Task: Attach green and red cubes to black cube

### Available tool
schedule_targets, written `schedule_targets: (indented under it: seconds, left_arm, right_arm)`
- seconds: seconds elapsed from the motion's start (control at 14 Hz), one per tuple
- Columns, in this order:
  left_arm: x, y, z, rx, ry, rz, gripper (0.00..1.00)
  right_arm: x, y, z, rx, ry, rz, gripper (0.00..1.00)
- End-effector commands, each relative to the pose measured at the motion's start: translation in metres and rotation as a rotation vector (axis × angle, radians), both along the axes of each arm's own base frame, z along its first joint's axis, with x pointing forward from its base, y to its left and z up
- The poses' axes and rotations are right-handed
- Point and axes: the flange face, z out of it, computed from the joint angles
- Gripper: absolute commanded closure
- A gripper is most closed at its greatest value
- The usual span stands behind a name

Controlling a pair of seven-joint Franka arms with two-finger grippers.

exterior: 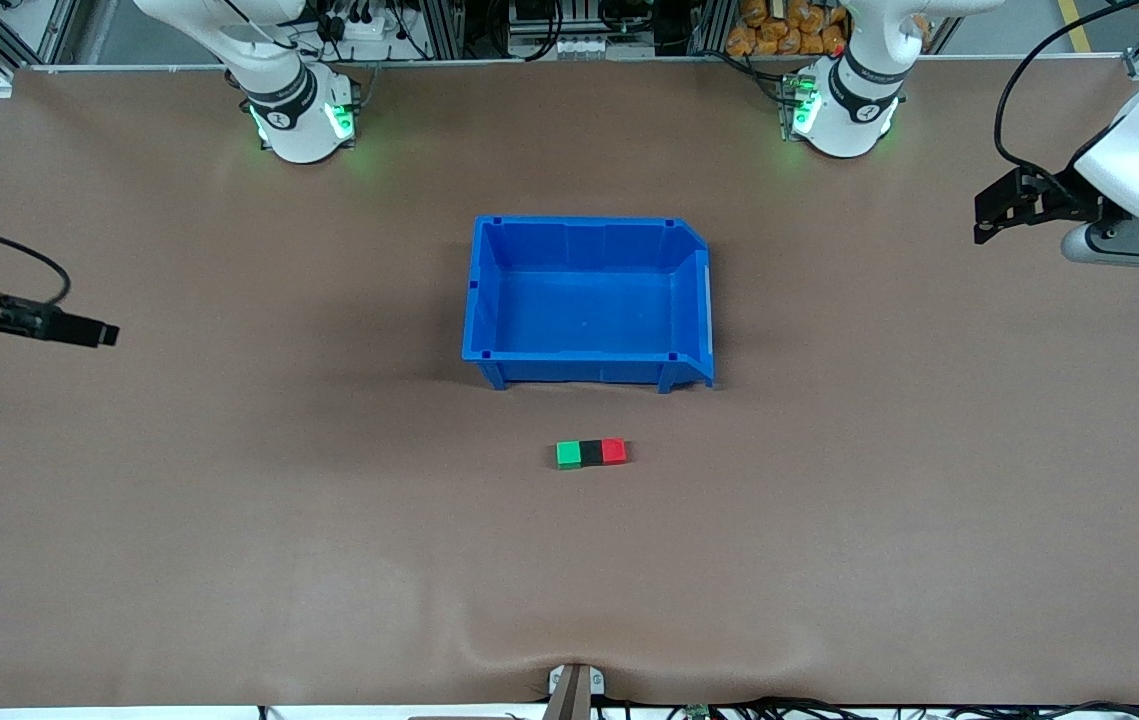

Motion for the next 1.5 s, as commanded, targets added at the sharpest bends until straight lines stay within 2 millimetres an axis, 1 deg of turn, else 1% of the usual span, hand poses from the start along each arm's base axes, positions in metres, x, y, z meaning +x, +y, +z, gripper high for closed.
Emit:
schedule_targets:
  seconds: [0.0,0.14,0.21,0.43,0.71,0.93,1.0,1.29,1.43]
  left_arm:
    - [-0.005,-0.002,0.005,-0.011,0.0,0.002,0.0]
    - [-0.005,-0.002,0.005,-0.011,-0.001,0.002,0.0]
    - [-0.006,-0.005,0.005,-0.011,-0.001,-0.002,0.0]
    - [-0.007,-0.006,0.005,-0.011,-0.001,-0.005,0.0]
    - [-0.007,-0.006,0.005,-0.01,-0.001,0.013,0.0]
    - [-0.006,-0.006,0.004,-0.01,0.0,0.018,0.0]
    - [-0.007,-0.006,0.005,-0.01,-0.001,0.018,0.0]
    - [-0.007,-0.006,0.005,-0.01,-0.003,0.018,0.0]
    - [-0.006,-0.006,0.004,-0.01,0.0,0.019,0.0]
  right_arm:
    - [-0.031,-0.002,0.028,-0.005,-0.028,0.037,0.0]
    - [-0.044,-0.003,0.042,-0.02,-0.041,0.037,0.0]
    - [-0.051,0.0,0.047,-0.031,-0.045,0.041,0.0]
    - [-0.07,0.009,0.044,-0.049,-0.056,0.055,0.0]
    - [-0.092,0.015,0.048,-0.091,-0.074,0.082,0.0]
    - [-0.11,0.016,0.04,-0.081,-0.143,0.194,0.0]
    - [-0.111,0.012,0.037,-0.079,-0.145,0.2,0.0]
    - [-0.108,0.006,0.039,-0.083,-0.157,0.247,0.0]
    - [-0.105,0.0,0.049,-0.105,-0.179,0.244,0.0]
